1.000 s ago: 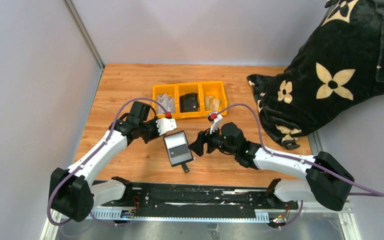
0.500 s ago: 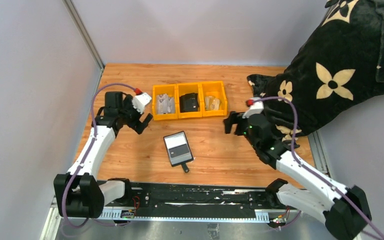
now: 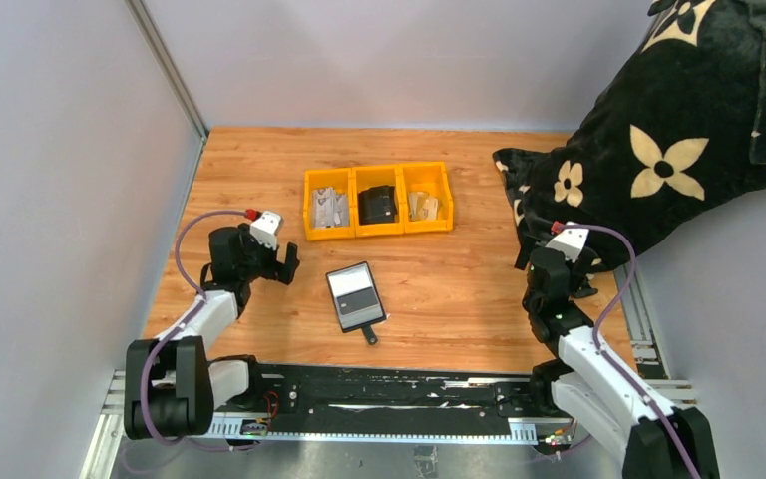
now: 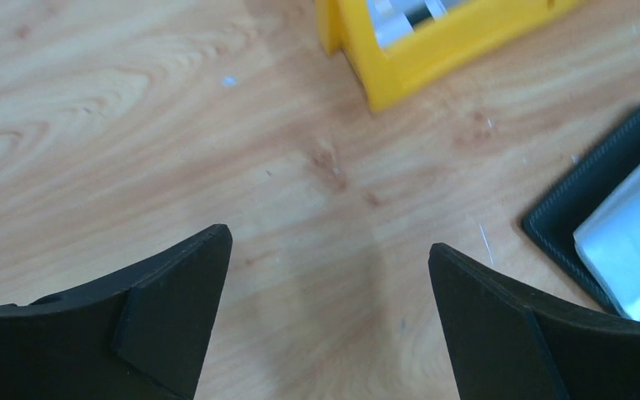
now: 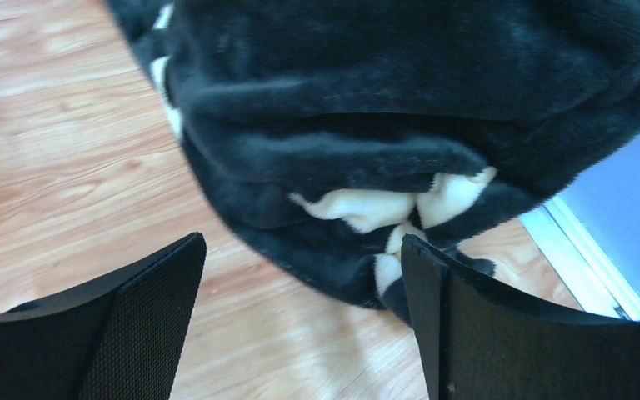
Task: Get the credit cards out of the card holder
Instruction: Reset both arms
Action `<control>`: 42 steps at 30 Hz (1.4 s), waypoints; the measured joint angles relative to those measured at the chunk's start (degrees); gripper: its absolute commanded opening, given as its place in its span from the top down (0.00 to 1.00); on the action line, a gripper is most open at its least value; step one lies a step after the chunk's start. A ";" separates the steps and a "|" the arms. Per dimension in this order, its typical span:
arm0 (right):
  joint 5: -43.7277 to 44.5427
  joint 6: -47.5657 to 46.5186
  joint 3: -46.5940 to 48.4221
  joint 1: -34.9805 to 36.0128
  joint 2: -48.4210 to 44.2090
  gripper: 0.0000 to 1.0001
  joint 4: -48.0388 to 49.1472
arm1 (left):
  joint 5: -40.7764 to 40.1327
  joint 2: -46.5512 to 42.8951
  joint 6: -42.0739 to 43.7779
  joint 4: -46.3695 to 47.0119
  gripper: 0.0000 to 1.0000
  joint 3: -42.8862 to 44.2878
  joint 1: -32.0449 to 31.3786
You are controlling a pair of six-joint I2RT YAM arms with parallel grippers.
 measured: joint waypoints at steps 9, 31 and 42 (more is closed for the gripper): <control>4.31 -0.96 -2.86 -6.99 16.55 0.13 17.05 | -6.49 6.08 -10.23 24.28 0.00 -2.78 0.02; -17.75 -9.05 -7.17 -15.61 34.93 0.09 47.98 | -17.20 14.08 -16.28 55.32 0.00 -11.89 -2.23; -20.02 -12.02 -5.60 -15.41 37.27 0.05 47.28 | -18.45 14.08 -16.31 55.30 0.00 -11.85 -2.27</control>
